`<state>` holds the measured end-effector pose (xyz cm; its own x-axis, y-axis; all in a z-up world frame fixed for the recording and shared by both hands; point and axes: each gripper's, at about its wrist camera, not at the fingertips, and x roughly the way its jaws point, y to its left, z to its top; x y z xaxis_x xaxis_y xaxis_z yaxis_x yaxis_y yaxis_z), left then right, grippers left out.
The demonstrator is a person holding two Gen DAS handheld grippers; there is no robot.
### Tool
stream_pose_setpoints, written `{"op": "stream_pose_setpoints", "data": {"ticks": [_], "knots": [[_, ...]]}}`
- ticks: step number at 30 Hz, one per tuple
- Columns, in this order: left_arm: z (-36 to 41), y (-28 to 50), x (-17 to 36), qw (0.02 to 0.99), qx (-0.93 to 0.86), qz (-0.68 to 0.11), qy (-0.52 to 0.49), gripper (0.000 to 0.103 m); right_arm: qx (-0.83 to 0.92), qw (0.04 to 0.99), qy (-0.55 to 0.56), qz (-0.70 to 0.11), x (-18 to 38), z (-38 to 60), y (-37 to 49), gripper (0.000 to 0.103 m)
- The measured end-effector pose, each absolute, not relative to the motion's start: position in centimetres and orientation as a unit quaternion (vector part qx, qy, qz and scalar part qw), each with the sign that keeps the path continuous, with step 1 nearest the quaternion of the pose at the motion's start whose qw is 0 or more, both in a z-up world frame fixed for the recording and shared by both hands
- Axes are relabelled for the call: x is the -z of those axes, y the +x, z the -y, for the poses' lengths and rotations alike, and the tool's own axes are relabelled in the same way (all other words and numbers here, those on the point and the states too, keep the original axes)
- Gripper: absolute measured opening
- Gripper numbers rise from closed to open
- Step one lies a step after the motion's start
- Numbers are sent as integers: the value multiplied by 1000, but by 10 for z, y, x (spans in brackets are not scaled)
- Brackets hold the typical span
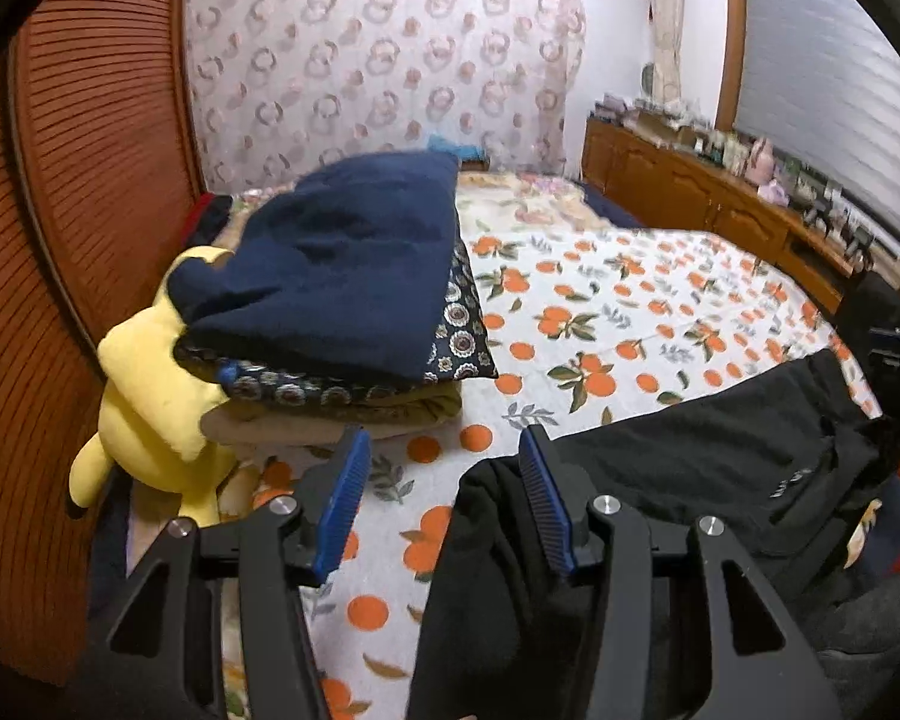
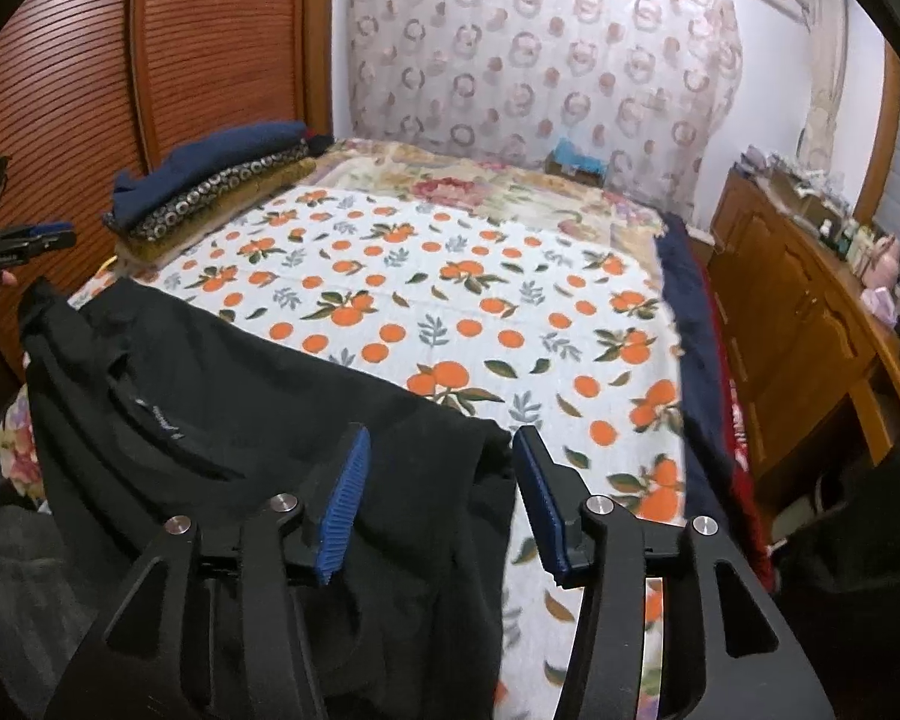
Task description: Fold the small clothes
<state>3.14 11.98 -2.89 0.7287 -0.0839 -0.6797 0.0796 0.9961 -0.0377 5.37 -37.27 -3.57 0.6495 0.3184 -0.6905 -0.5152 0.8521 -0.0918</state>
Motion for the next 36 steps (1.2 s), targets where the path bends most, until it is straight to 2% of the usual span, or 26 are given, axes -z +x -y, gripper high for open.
{"op": "stream_pose_setpoints", "data": {"ticks": [9, 20, 36], "knots": [[-112, 67, 62, 903, 77, -423, -9, 51, -222, 888, -119, -385, 77, 372, 102, 51], [-114, 63, 90, 887, 84, -454, -21, 51, -218, 880, -105, -408, 96, 375, 118, 52], [-116, 63, 95, 880, 102, -463, -29, 51, -206, 883, -100, -410, 106, 380, 122, 64]]}}
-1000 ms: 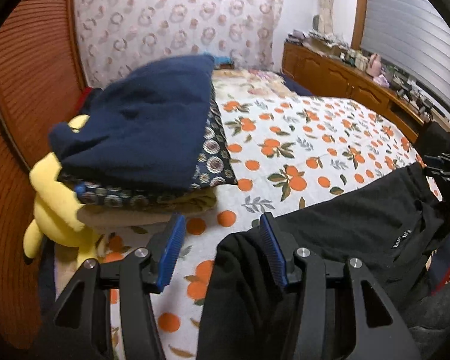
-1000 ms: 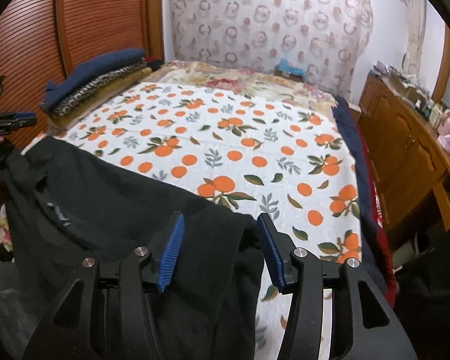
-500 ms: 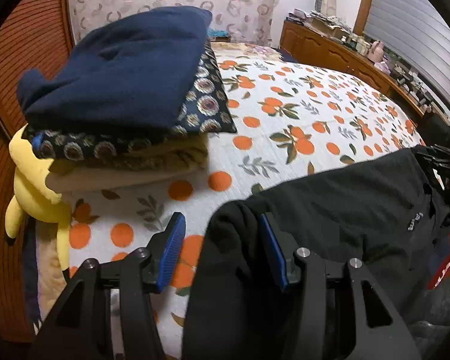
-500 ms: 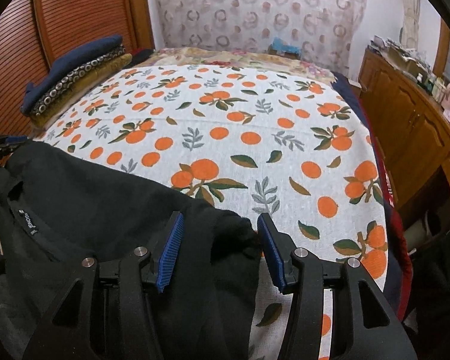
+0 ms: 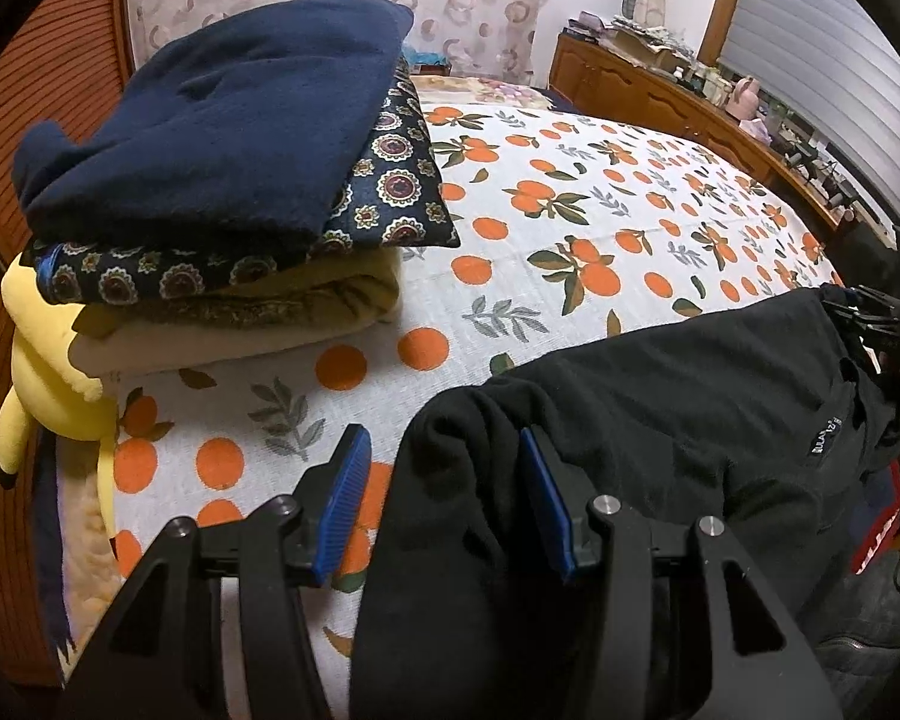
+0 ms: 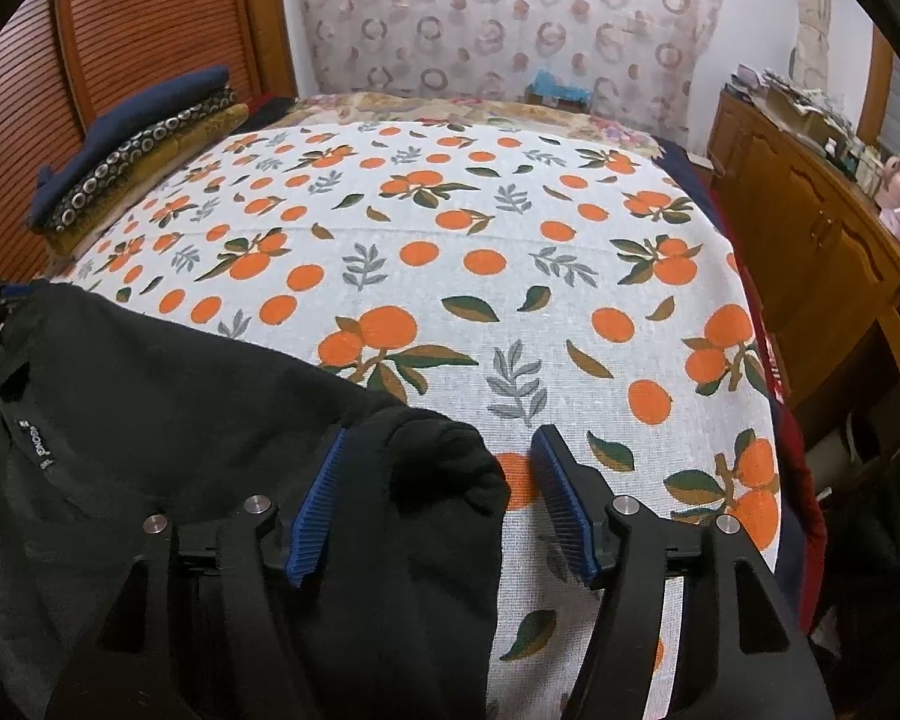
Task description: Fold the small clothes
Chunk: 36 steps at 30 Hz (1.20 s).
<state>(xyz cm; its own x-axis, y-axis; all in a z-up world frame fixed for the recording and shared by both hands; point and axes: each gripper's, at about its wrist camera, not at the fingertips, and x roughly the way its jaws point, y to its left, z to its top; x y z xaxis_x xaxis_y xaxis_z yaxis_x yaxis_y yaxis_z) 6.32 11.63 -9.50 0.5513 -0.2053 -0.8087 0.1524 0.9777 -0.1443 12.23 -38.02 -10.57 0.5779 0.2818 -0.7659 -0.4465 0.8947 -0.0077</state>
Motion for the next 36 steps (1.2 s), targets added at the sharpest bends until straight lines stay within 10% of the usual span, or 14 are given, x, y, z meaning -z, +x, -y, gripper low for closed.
{"op": "stream_pose_setpoints", "data": {"ticks": [9, 15, 36], "knots": [[-117, 68, 94, 876, 128, -463, -42, 50, -233, 875, -113, -410, 105, 371, 115, 41], [-107, 65, 90, 875, 153, -459, -37, 11, -258, 868, -113, -410, 104, 360, 106, 16], [-107, -37, -96, 961, 181, -203, -52, 6, -261, 936, -68, -227, -66, 386, 3, 11]]}}
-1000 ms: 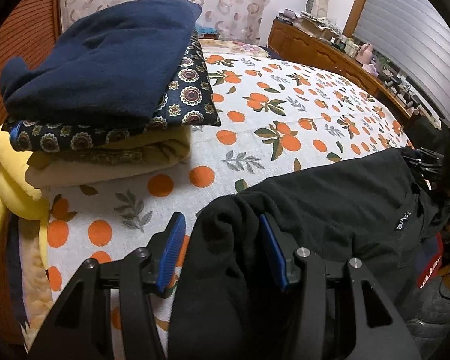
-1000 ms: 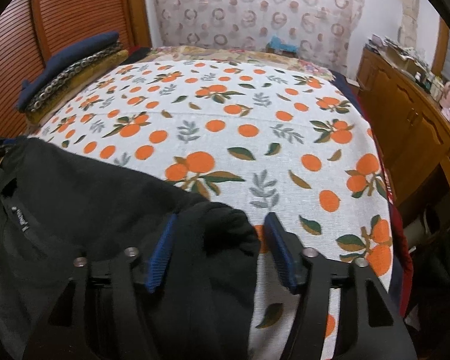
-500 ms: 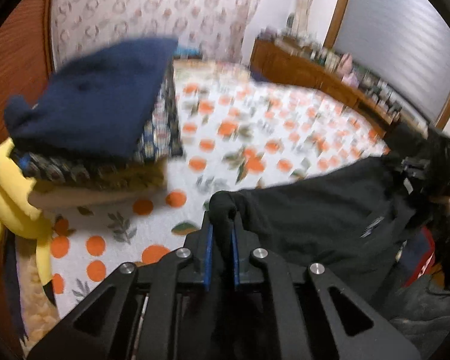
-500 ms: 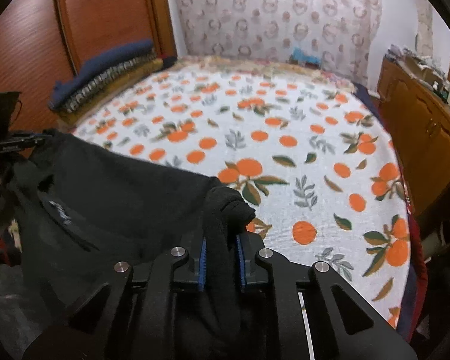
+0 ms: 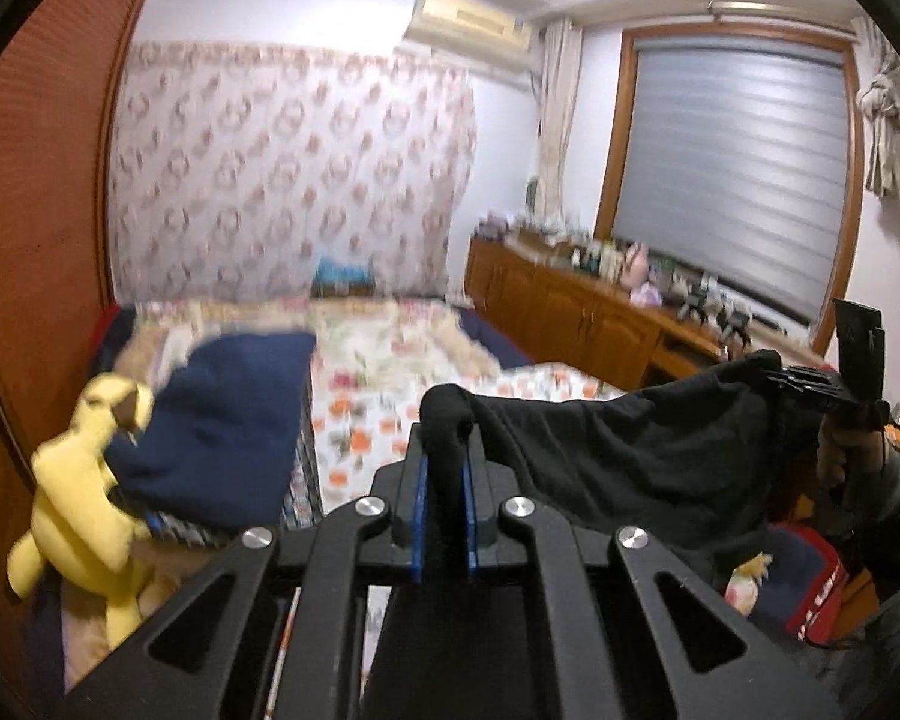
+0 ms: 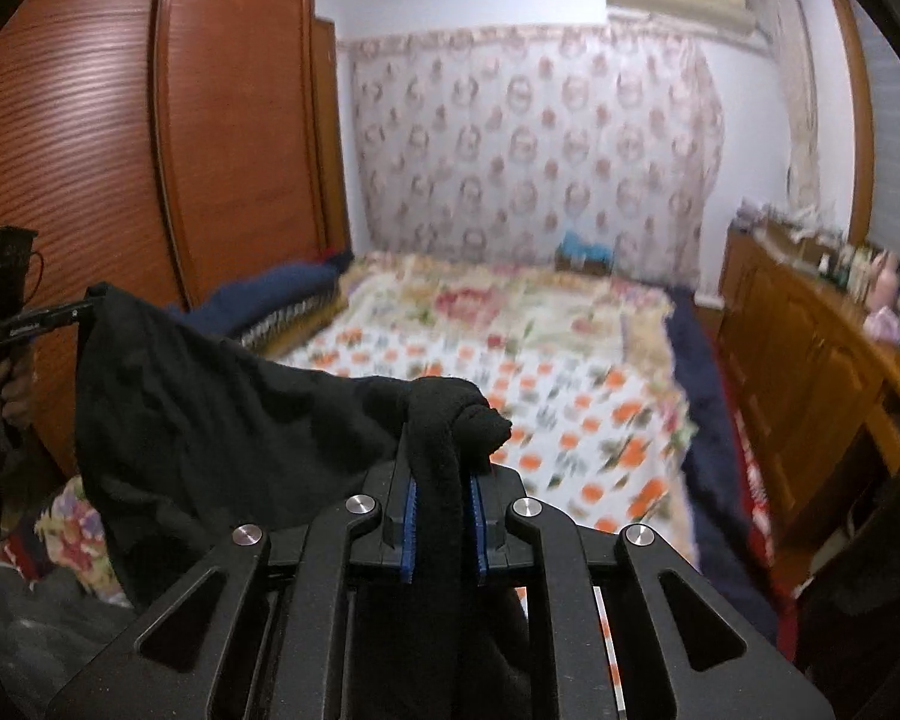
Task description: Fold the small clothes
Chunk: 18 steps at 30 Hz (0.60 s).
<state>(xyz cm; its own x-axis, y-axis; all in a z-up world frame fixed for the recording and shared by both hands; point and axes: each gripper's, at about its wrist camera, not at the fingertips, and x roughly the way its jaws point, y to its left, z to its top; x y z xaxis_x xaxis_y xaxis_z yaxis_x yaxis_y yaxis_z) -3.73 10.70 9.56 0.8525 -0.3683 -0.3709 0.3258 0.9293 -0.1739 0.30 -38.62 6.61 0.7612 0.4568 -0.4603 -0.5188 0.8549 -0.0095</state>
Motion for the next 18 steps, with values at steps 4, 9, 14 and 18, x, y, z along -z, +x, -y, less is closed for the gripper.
{"op": "stream_pose_setpoints", "data": {"ticks": [4, 9, 14, 18], "knots": [[-112, -53, -131, 969, 188, -154, -53, 6, -259, 946, -71, -183, -112, 392, -16, 11], [-113, -66, -165, 973, 198, -108, -59, 6, -254, 956, -79, -127, -156, 396, -43, 11], [-113, -66, -193, 977, 191, -78, -53, 6, -254, 959, -84, -90, -189, 399, -57, 11], [-116, -56, -212, 981, 179, -60, -53, 6, -248, 963, -81, -65, -216, 405, -55, 10]]}}
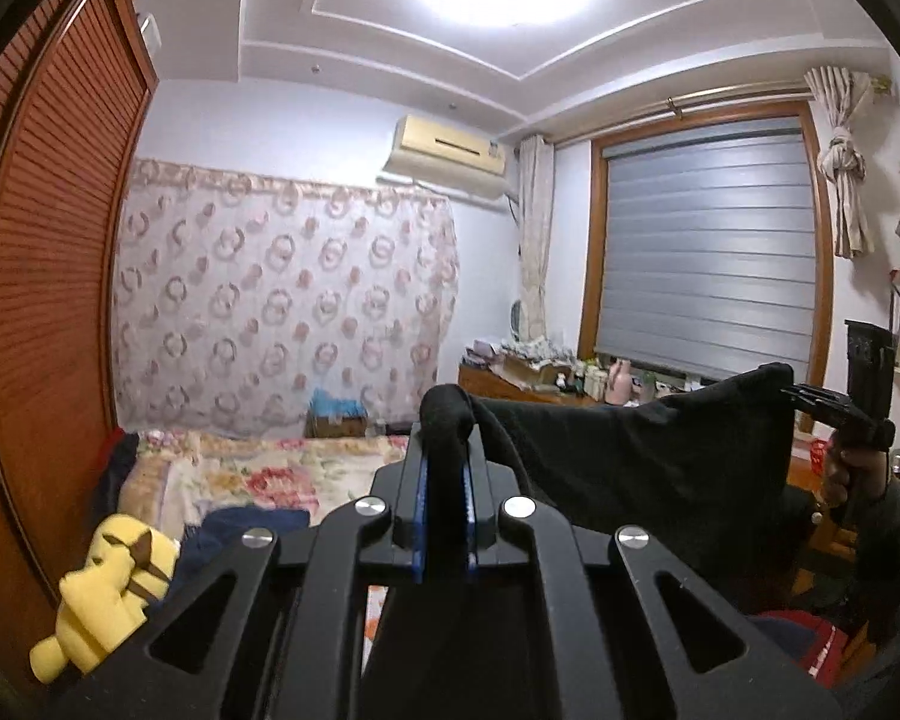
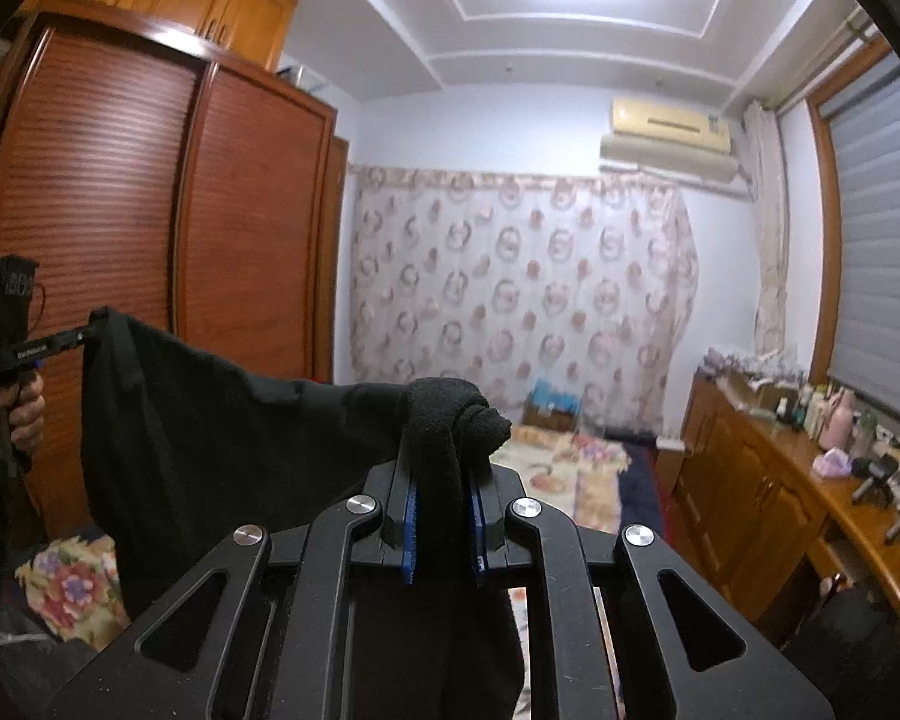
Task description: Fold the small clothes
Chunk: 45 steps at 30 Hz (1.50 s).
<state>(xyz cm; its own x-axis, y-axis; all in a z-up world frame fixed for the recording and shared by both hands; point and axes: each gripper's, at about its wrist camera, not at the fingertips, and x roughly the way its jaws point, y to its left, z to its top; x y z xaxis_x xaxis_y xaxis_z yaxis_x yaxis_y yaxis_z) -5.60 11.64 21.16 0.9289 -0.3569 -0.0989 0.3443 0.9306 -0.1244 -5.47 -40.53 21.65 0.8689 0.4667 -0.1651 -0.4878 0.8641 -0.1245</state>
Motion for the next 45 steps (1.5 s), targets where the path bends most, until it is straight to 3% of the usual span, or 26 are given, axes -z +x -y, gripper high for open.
{"op": "stream_pose_setpoints", "data": {"ticks": [4, 9, 12, 15, 19, 22, 24, 45], "knots": [[-114, -23, -218, 985, 156, -63, -43, 6, -234, 966, -93, -53, -235, 407, -35, 10], [-106, 73, -192, 987, 112, -112, -21, 10, -196, 970, -103, -96, -230, 403, 62, 11], [-99, 139, -151, 982, 93, -162, 5, 19, -170, 969, -99, -153, -200, 400, 143, 17], [-97, 184, -107, 972, 77, -219, 21, 25, -131, 959, -103, -227, -143, 399, 228, 32], [-82, 195, -63, 957, 83, -277, 27, 42, -85, 945, -101, -300, -66, 407, 287, 33], [-74, 186, -41, 950, 90, -297, 35, 55, -96, 939, -92, -317, -36, 417, 286, 33], [-69, 179, -30, 945, 100, -312, 29, 57, -103, 936, -95, -324, -22, 422, 275, 34], [-36, 126, 82, 901, 117, -417, 10, 57, -141, 906, -85, -390, 68, 453, 166, 40]]}}
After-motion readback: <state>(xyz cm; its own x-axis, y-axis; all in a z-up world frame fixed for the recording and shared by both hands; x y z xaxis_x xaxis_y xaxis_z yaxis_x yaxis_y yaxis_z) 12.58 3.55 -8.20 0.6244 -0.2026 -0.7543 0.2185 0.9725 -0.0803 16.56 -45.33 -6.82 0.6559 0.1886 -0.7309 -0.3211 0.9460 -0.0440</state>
